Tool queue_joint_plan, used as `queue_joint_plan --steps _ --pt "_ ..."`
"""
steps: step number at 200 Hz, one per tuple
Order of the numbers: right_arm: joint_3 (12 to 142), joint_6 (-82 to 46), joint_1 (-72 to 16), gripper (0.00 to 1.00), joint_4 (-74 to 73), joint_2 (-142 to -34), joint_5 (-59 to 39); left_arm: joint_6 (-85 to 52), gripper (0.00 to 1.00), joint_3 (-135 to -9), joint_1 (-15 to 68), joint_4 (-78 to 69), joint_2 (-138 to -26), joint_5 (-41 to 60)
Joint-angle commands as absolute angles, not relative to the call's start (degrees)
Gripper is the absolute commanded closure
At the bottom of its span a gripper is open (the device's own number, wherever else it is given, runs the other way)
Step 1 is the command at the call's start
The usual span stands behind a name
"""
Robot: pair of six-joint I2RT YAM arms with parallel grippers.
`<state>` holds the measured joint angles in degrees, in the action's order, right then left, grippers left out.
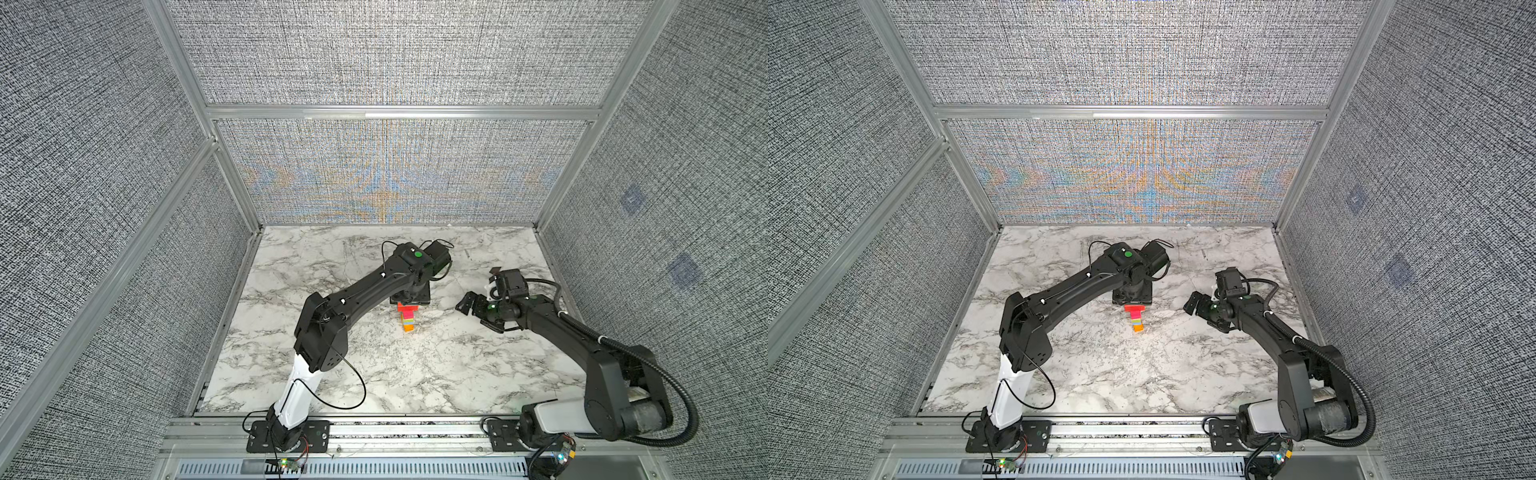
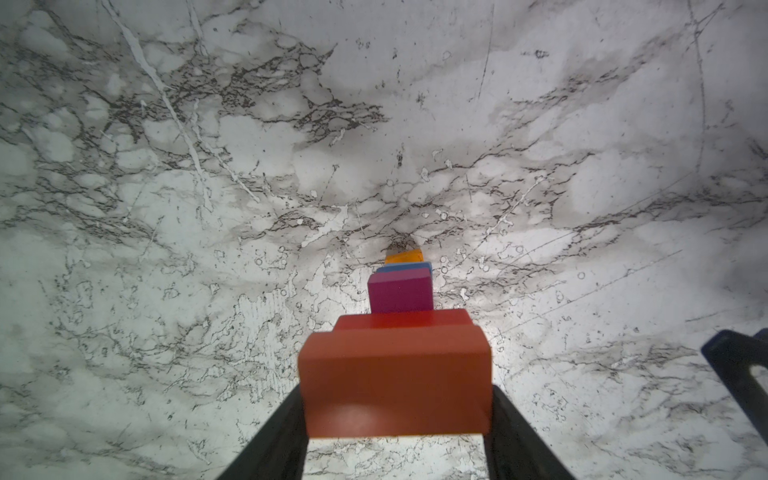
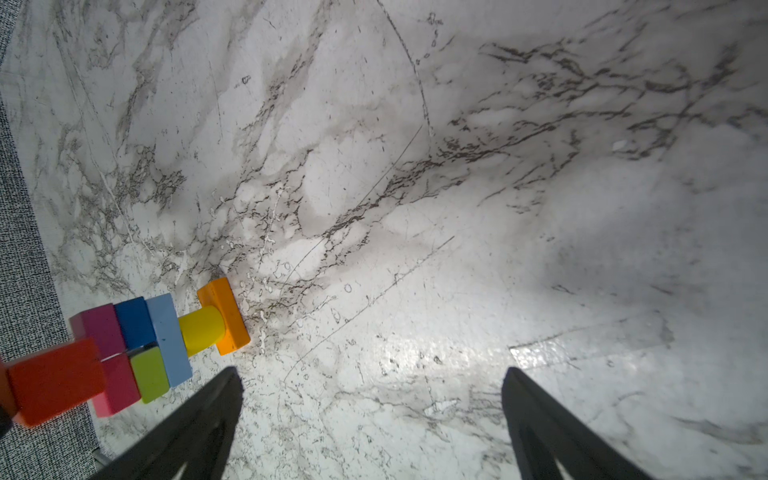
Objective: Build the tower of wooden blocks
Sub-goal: 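Lower the orange-red bar onto the red block on the stack, open left gripper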
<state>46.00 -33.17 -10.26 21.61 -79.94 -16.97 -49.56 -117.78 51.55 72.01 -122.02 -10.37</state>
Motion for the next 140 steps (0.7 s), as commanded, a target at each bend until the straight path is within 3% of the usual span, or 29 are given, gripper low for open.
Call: queue_joint_plan --steps 1,109,140 --pt "45.9 -33.0 -10.3 0.01 21.2 -80.1 -17.6 -49.7 0.39 -117.8 51.4 71.9 -121.4 -9.9" --pt "45.8 -32.9 -10.3 0.01 21.1 -79.9 -17.9 -50.3 0.38 -116.7 51.5 72.5 -120.8 -10.7" --pt "45.9 -32.7 -10.3 0.01 21.1 -79.9 -18.0 -50.0 0.32 -116.7 51.4 72.0 -121.0 -10.2"
